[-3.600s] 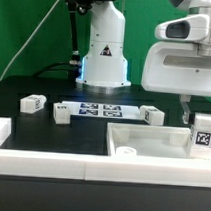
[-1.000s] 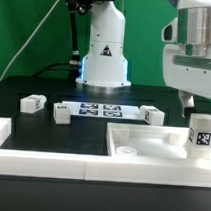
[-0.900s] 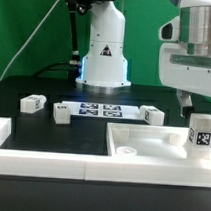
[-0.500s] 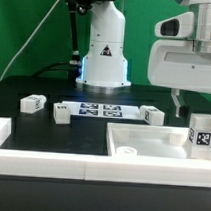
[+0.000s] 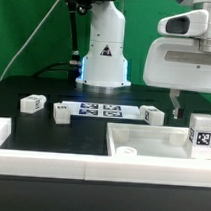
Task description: Assemble one leg
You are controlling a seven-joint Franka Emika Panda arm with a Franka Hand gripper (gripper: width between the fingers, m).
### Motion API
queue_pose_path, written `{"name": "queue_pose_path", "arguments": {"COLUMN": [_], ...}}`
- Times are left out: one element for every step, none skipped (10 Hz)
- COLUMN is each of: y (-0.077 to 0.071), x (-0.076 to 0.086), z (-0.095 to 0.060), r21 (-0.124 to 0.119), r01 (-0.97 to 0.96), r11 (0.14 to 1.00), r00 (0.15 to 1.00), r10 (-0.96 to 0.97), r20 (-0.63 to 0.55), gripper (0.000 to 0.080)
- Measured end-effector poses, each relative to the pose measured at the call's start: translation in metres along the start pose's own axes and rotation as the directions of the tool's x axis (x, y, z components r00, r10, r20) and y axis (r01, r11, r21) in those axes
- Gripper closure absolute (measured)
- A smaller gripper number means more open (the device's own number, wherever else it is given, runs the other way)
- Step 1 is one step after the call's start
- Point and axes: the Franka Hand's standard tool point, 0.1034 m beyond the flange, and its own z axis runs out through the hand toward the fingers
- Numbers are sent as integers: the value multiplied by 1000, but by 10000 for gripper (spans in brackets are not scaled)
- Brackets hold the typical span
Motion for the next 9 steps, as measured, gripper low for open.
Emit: {"name": "queue_pose_path", "arguments": {"y": [3,6,9,9,9,9,9,9,9], "x": [1,2,3,3,3,3,3,3,3], "z": [0,0,0,0,0,0,0,0,1], "r21": [-1,-1,-1,-1,-1,-1,0,0,1], "r01": [72,110,135,123,122,116,85,85,41], "r11": [997,994,991,992,992,993,996,996,999], "r00": [997,994,991,992,992,993,996,996,999], "r10": [-72,-110,-135,-123,-122,-116,-85,-85,-41], "r20": [0,0,0,0,0,0,0,0,0], "gripper": [151,151,151,151,270,270,453,509,509]}}
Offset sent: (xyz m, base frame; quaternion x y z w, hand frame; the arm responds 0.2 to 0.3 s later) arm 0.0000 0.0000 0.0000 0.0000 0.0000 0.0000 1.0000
